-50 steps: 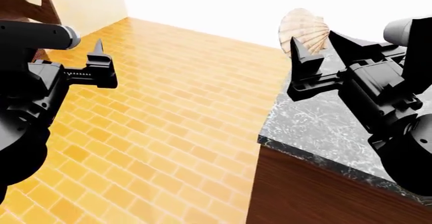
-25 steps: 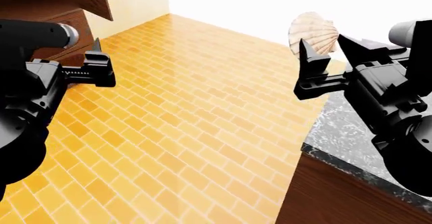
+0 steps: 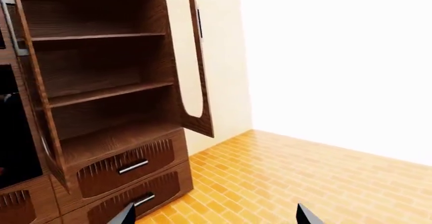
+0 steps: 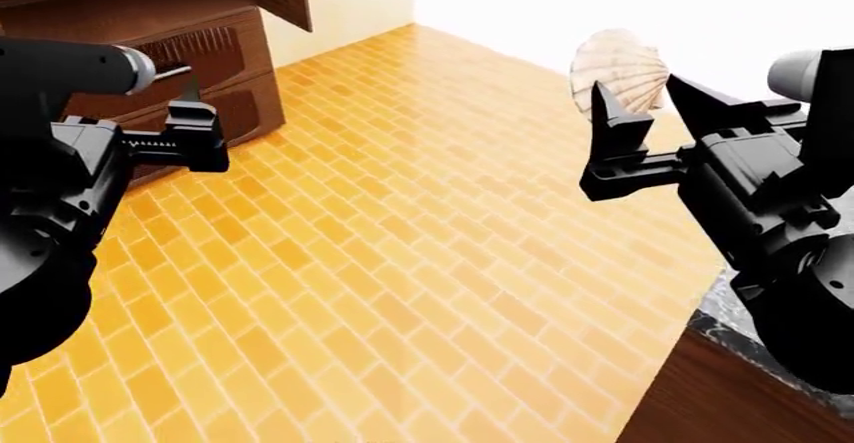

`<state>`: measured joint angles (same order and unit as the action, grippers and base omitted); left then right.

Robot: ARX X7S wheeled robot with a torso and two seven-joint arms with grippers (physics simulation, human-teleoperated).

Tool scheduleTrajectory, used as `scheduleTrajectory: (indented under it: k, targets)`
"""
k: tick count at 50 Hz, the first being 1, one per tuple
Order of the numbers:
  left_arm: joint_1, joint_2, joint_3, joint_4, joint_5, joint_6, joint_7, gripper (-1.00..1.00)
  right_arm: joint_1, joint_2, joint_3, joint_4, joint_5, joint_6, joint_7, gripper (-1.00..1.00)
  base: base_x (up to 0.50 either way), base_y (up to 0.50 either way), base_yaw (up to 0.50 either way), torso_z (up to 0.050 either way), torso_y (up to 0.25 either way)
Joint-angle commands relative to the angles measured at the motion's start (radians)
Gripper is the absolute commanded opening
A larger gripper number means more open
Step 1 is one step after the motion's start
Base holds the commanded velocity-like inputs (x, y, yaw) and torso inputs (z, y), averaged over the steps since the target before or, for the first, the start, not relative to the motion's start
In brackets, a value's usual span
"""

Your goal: Pick the scallop from the counter and place it in the cabinet.

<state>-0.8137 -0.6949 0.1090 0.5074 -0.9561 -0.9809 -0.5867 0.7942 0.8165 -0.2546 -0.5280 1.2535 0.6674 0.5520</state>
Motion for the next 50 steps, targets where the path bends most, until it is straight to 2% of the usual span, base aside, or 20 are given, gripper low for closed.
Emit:
scheduleTrajectory:
  k: [1, 41, 50]
  targets:
    - [-0.005, 0.001, 0.001, 0.000, -0.005, -0.003, -0.006, 1.00, -0.013, -0.003, 0.005, -0.002, -0.016, -0.007, -0.009, -1.00, 0.00, 0.00, 0.50, 0.000, 0.000]
    - [0.004, -0.002, 0.010, -0.012, 0.004, 0.015, -0.004, 1.00, -0.046, 0.006, 0.033, 0.008, -0.016, -0.038, 0.003, -1.00, 0.00, 0.00, 0.50, 0.000, 0.000]
    - [0.004, -0.001, 0.017, -0.012, 0.007, 0.018, -0.001, 1.00, -0.068, 0.011, 0.050, -0.005, -0.034, -0.066, -0.005, -1.00, 0.33, -0.18, 0.30, 0.000, 0.000]
